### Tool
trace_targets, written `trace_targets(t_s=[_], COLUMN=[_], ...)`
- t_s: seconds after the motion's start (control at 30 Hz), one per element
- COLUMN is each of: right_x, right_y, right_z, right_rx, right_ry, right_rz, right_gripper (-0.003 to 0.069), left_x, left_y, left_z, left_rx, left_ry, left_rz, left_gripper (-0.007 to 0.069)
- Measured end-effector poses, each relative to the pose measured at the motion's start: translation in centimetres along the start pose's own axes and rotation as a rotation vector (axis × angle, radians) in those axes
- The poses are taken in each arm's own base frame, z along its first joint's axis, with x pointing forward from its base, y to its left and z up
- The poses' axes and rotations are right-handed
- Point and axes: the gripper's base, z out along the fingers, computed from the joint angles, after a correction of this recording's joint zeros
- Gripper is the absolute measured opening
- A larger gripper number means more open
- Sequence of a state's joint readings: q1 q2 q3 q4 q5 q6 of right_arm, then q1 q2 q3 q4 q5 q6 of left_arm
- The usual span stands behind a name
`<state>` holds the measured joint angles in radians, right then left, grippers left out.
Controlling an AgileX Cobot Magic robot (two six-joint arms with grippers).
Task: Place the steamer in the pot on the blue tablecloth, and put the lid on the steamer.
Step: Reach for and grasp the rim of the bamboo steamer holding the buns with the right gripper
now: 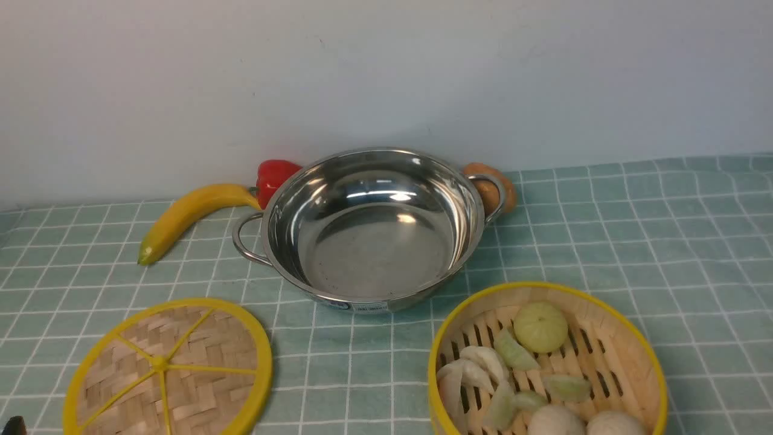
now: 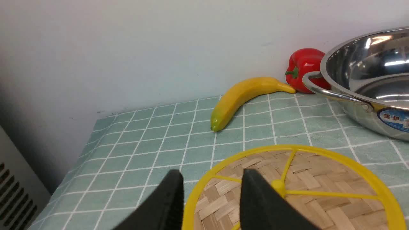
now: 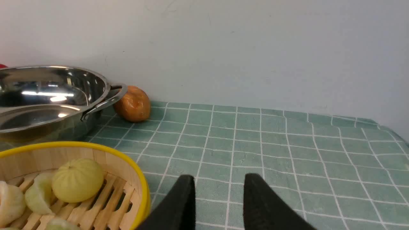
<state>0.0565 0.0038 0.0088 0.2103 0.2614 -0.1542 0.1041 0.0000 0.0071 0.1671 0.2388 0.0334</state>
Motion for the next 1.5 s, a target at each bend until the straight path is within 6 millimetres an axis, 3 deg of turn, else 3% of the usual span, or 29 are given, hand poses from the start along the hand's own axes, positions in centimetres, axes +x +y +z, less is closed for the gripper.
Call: trace_targets(t_s=[1.43, 1.5], right_x=[0.0, -0.01], right_y=[0.0, 0.05], right_z=[0.0, 0.0], right_rx=[0.0, -0.005], right_ry=[0.0, -0.001], right_rz=[0.0, 0.058], right_gripper=[0.024, 0.024], left_x=[0.0, -0.01], left_y=[0.0, 0.03], left_z=[0.0, 0.0], left_rx=[0.0, -0.003], left_ry=[0.0, -0.001], left_rz=[0.009, 0.019], left_gripper=[0.0243, 0.0243])
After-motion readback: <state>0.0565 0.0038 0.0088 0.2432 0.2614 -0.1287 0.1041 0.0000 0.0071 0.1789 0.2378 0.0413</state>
